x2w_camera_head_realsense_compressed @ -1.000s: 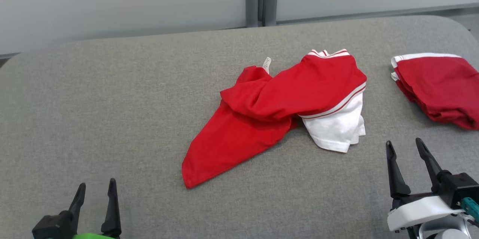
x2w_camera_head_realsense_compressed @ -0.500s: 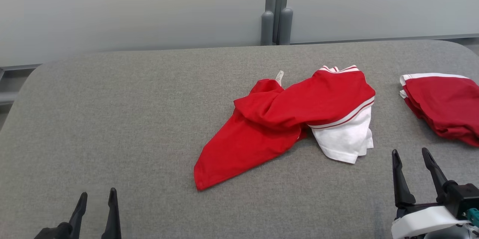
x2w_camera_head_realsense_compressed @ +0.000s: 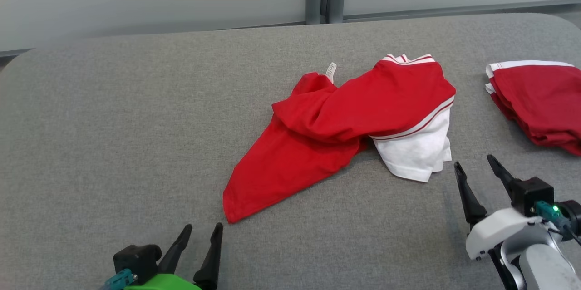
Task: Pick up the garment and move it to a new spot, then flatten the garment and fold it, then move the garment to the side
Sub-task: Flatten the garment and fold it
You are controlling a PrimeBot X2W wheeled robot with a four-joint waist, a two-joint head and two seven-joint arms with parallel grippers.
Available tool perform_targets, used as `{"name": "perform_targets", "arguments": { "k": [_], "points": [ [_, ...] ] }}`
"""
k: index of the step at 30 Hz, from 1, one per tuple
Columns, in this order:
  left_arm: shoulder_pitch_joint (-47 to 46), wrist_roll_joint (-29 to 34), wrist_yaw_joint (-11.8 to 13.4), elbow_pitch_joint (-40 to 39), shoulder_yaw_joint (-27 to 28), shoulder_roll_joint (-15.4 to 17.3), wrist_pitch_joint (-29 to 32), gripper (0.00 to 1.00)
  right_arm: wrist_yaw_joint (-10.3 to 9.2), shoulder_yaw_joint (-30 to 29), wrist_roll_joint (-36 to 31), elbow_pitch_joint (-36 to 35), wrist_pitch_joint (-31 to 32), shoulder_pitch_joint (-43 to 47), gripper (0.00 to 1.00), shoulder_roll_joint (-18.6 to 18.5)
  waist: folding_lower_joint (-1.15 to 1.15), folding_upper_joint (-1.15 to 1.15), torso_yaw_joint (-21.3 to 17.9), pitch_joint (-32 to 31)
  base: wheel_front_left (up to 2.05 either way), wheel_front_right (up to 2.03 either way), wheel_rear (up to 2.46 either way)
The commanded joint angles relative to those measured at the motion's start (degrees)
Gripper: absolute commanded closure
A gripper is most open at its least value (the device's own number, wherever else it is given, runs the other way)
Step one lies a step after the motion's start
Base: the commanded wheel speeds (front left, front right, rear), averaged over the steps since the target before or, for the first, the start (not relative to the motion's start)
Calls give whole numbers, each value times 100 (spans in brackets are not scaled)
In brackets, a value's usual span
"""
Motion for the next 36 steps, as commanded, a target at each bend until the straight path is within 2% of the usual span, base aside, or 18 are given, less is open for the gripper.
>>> {"name": "perform_targets", "arguments": {
  "k": [1, 6, 13, 19, 25, 36],
  "points": [
    [-92, -36, 49, -122, -47, -12, 140, 0, -3, 58, 71, 59, 68, -195, 0, -55, 0, 41, -101, 164, 0, 0, 0],
    [-76, -87, 215, -604, -236, 1, 774, 0, -2, 423, 264, 256, 397, -631, 0, -222, 0, 41, -129, 409, 0, 0, 0],
    [-277, -15, 293, -775, -382, 22, 1114, 0, -2, 748, 526, 509, 659, -955, 0, -218, 0, 41, -47, 674, 0, 0, 0],
    [-503, 15, 336, -561, -412, -83, 1080, 0, -2, 1173, 750, 827, 561, -1138, 0, -149, 0, 41, -6, 758, 0, 0, 0],
    [-525, 8, 346, -415, -416, -132, 991, 0, -2, 1343, 824, 1013, 391, -1246, 0, -189, 0, 41, -4, 707, 0, 0, 0],
    [-505, -15, 394, -349, -418, -109, 918, 0, -2, 1394, 801, 842, 317, -1206, 0, -260, 0, 41, -37, 698, 0, 0, 0]
  ]
}}
